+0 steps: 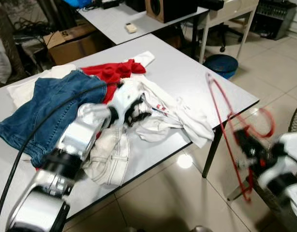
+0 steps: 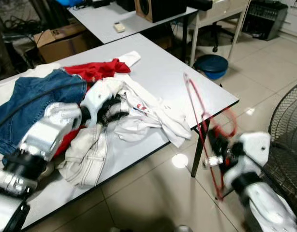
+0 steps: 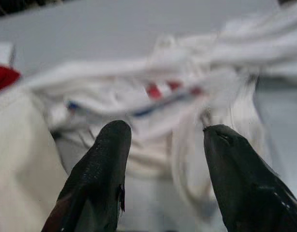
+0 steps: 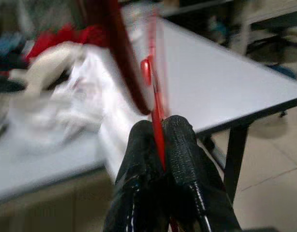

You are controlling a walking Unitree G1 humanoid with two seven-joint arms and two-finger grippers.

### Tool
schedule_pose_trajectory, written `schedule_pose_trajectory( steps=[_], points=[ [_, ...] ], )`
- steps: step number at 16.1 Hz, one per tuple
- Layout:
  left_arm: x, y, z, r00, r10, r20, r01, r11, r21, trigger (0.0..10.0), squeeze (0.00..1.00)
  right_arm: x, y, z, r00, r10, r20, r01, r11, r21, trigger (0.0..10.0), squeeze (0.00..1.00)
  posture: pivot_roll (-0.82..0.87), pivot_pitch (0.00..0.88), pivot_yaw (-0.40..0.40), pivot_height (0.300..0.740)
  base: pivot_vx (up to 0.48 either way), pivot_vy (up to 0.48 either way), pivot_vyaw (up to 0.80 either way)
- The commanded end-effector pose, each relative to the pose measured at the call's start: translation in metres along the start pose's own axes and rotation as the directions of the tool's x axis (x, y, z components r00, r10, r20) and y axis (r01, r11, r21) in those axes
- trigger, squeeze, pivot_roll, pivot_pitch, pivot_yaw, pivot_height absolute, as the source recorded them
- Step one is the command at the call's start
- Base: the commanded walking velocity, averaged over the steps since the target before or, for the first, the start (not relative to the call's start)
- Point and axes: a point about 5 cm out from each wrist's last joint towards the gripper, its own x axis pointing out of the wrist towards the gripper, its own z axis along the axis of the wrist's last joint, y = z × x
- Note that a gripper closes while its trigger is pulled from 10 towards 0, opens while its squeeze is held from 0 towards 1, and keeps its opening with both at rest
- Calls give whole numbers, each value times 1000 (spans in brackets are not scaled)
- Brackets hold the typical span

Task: Hang hanger

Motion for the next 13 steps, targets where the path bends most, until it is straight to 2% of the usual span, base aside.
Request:
schedule_pose_trajectory(
  steps=[1,2,4,7,13],
  points=[
    [-4,-1,-3,1000,-5,-23,6,1000,21,10000,0,-5,3,5,998,63,1,-63,998,-8,10000,0,-172,37,146,740,0,0,0],
    [-6,-6,-12,999,-14,-44,12,999,-31,10000,0,-16,-2,9,993,114,-23,-115,993,-19,10000,0,-178,38,139,740,0,0,0],
    [-6,-4,-20,997,39,-67,-47,992,-113,10000,0,-22,-4,14,985,167,-41,-169,985,-34,10000,0,-186,38,130,740,0,0,0],
    [-6,-3,-24,995,65,-82,-74,991,-111,10000,0,-26,-3,14,975,215,-61,-217,976,-31,10000,0,-191,37,125,740,0,0,0],
    [-9,-17,-31,992,-54,-111,30,978,-207,10000,0,-31,-7,14,967,242,-83,-244,970,-16,10000,0,-190,36,126,740,0,0,0]
  ],
)
